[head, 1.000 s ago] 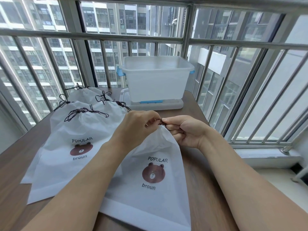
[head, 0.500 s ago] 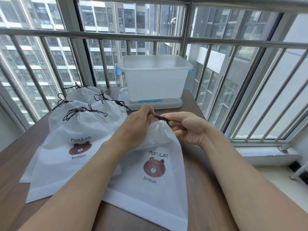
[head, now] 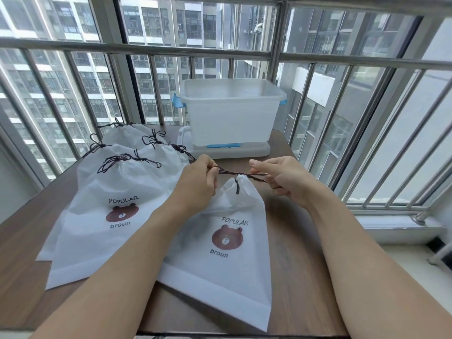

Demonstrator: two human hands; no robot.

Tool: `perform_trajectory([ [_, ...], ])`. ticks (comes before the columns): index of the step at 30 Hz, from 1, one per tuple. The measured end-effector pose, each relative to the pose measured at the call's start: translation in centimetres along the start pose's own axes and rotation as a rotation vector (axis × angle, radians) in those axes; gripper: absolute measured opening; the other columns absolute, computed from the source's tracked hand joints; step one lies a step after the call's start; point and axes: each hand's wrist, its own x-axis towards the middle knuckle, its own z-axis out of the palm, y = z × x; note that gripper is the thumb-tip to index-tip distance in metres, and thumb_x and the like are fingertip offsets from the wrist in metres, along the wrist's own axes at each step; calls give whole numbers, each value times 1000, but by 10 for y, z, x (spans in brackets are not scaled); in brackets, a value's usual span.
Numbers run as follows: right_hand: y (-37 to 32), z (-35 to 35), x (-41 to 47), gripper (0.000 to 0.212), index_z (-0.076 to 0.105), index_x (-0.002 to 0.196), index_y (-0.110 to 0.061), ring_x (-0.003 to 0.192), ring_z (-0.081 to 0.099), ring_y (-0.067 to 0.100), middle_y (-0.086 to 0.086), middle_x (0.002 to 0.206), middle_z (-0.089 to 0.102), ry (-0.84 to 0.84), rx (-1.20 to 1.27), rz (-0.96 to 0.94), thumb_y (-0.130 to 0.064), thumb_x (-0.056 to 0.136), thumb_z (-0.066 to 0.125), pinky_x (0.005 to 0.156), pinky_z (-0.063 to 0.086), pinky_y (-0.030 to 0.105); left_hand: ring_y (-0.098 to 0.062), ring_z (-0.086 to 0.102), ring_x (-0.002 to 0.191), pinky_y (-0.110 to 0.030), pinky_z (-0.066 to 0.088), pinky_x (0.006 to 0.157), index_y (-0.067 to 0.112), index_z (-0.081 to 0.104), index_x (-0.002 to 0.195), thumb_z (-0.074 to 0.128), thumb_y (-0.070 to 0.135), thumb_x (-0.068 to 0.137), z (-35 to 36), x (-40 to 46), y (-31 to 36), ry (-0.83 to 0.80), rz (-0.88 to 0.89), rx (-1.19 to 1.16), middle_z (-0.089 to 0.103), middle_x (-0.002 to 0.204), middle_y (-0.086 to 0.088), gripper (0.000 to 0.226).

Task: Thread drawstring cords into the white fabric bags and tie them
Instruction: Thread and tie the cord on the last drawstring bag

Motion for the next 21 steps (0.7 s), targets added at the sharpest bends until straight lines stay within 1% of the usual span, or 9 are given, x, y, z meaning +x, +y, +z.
perform_trajectory([
  [3,0,6,1,56,70,82,4,46,27,10,-7,50,31,145,-187,-108,-51,82,79,44,22,19,0,51,46,-17,40,54,11,52,91,44,13,103,2,2,0,-1,-83,-81,68,67,-5,15],
  [5,1,8,0,57,71,79,1,41,28,7,-12,45,30,186,-302,-167,-56,82,77,43,25,16,-1,53,47,-22,42,57,11,53,91,45,14,103,3,3,0,5,-113,-107,69,70,-6,14],
  [7,1,9,-2,59,75,82,-5,45,32,7,-12,48,35,123,-336,-173,-64,78,76,47,29,17,-6,54,50,-25,43,58,10,53,92,45,14,103,3,2,0,15,-128,-126,70,71,-8,14],
  [9,3,15,-3,53,77,82,-14,53,39,8,-10,54,44,-9,-389,-155,-66,71,80,54,35,22,-13,57,53,-26,44,57,9,52,93,45,13,103,3,2,1,6,-132,-156,70,73,-11,13],
  [11,8,19,1,43,78,81,-17,58,45,7,-10,60,52,-67,-452,-189,-56,67,88,61,37,26,-17,58,61,-31,47,60,10,50,92,43,15,104,3,1,0,-24,-115,-160,67,75,-11,14],
  [13,11,15,4,36,77,83,-12,63,48,7,-6,65,57,-81,-407,-223,-41,68,92,66,37,28,-19,56,66,-37,48,66,12,49,89,42,15,104,4,2,-3,-14,-88,-107,63,74,-7,16],
  [16,10,2,5,28,78,88,-10,67,55,8,-2,72,66,-104,-317,-207,-22,69,94,69,42,26,-21,57,63,-40,49,67,10,50,89,43,15,103,5,5,-6,28,-97,-61,62,71,-6,16],
  [19,11,-2,4,31,79,88,-12,75,63,10,4,82,75,-65,-261,-214,-24,65,96,76,48,30,-21,58,66,-36,49,65,11,52,88,43,15,102,9,4,-2,55,-103,-58,63,72,-5,17],
  [21,12,-1,5,29,80,87,-13,77,63,11,5,83,76,-62,-264,-216,-27,66,95,76,48,30,-17,58,62,-30,46,61,12,52,89,44,15,103,8,3,4,23,-93,-101,64,71,-4,17],
])
